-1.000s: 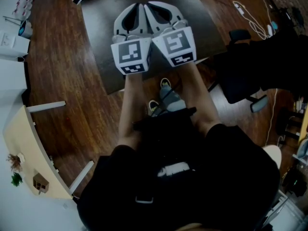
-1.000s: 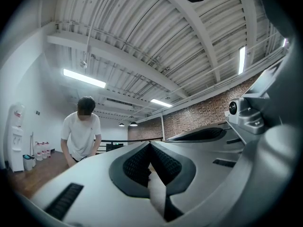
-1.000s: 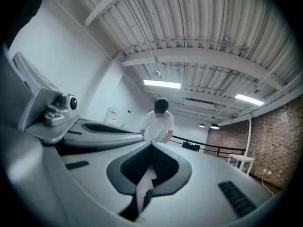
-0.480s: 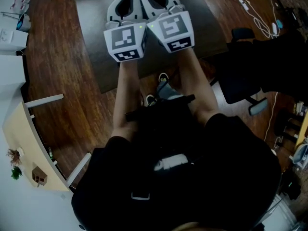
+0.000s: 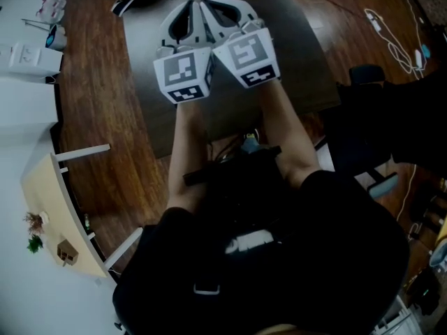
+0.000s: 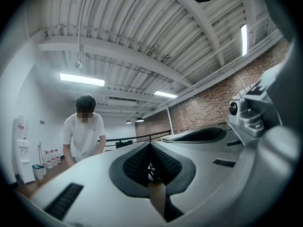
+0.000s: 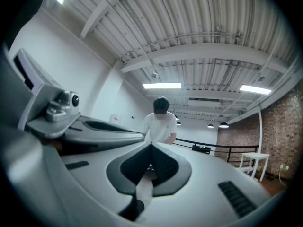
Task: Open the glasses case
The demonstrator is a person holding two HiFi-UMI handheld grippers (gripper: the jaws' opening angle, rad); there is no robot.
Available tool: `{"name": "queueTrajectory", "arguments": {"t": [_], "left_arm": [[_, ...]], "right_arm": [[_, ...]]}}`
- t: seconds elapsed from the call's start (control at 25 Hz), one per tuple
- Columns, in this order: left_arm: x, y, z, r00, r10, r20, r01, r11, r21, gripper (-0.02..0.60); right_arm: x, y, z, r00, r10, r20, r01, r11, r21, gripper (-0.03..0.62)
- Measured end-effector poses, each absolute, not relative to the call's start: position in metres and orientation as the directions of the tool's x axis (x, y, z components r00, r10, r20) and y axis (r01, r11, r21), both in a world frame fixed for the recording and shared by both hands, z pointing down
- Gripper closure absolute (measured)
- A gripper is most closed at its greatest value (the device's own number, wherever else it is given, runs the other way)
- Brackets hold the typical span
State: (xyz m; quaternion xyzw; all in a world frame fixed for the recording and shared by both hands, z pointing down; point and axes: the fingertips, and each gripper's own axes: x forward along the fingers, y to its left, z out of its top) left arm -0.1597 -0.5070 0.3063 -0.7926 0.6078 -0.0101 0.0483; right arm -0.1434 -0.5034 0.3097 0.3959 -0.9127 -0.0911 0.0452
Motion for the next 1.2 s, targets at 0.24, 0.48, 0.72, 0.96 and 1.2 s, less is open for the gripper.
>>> {"name": "queueTrajectory", "arguments": {"t": [0.24, 0.48, 0.72, 0.96, 1.2], "left_arm": [[-0.191, -0.525, 0.324, 0.228, -0.974, 0.011, -0.974, -0.228, -0.003, 0.581], [-0.222, -0.539, 0.421, 0.214, -0.949, 0.230, -0.975, -0.196, 0.100, 0.581], [-0.229, -0.561, 0.526, 0.357, -0.854, 0.379, -0.894, -0.193, 0.405, 0.461], [-0.225, -0.576, 0.635, 0.476, -0.715, 0.512, -0.789, -0.089, 0.608, 0.288], [-0.219, -0.598, 0.685, 0.499, -0.668, 0.552, -0.759, -0.029, 0.650, 0.261]], "right_arm": [[-0.134, -0.526, 0.320, -0.711, -0.702, 0.038, -0.678, 0.699, 0.230, 0.586], [-0.115, -0.543, 0.349, -0.668, -0.738, 0.092, -0.711, 0.670, 0.211, 0.586], [-0.106, -0.561, 0.377, -0.634, -0.757, 0.157, -0.712, 0.651, 0.264, 0.586], [-0.091, -0.587, 0.404, -0.578, -0.784, 0.227, -0.729, 0.621, 0.287, 0.585], [-0.087, -0.621, 0.446, -0.534, -0.787, 0.310, -0.741, 0.612, 0.277, 0.585]]}}
